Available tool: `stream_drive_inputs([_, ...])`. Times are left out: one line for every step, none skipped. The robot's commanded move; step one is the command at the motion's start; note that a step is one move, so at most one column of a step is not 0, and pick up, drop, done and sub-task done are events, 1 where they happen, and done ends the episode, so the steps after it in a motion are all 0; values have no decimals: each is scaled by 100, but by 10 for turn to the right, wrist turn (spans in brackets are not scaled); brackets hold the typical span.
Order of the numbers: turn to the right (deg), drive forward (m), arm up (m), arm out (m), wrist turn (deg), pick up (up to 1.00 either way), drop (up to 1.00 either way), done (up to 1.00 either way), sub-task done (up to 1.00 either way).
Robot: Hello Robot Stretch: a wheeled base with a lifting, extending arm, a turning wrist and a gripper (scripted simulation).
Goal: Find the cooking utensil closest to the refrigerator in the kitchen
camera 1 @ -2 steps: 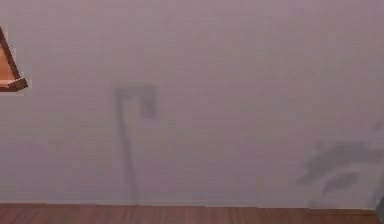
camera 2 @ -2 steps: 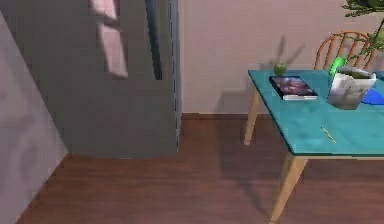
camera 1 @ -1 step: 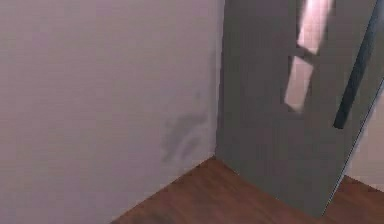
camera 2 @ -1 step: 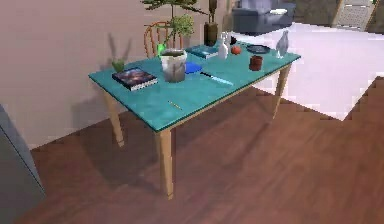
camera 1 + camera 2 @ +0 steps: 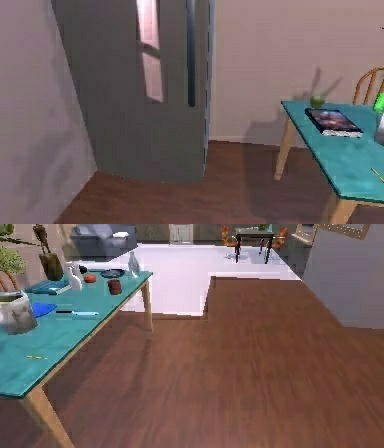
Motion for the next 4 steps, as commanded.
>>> stream_drive_inputs([0, 65, 0, 0, 0, 0, 0, 0, 0])
stream_drive_inputs([-450, 0, 0, 0, 0, 0, 0, 0, 0])
stream_drive_inputs([-450, 0, 0, 0, 0, 0, 0, 0, 0])
stream_drive_inputs([-450, 0, 0, 0, 0, 0, 0, 0, 0])
